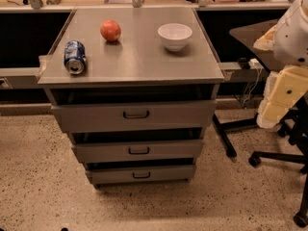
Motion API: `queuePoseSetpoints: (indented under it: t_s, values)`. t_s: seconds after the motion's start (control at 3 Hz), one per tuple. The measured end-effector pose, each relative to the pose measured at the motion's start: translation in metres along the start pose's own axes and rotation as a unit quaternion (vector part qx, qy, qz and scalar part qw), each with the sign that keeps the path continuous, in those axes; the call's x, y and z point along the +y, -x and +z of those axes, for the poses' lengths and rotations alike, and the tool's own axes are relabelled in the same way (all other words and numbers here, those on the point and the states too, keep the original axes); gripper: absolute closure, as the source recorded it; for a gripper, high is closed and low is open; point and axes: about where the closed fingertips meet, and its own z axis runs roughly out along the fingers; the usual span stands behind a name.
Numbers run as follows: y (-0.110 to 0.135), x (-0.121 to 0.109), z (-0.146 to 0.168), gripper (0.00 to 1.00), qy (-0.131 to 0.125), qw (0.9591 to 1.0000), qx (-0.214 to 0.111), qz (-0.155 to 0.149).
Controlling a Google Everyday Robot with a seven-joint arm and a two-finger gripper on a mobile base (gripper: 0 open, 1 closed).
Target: Open bottom drawer
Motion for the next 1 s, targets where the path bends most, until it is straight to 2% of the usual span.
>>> queuePoseSetpoints:
  t_s: [0.33,0.67,1.0]
  values:
    - [0.000,0.000,0.000,0.00,0.000,1.0000,0.000,0.000]
    - [0.002,0.000,0.041,0.00,0.010,0.9999,0.008,0.002]
    - [0.018,0.020,0.147,0.00,0.056,0.9984,-0.005,0.001]
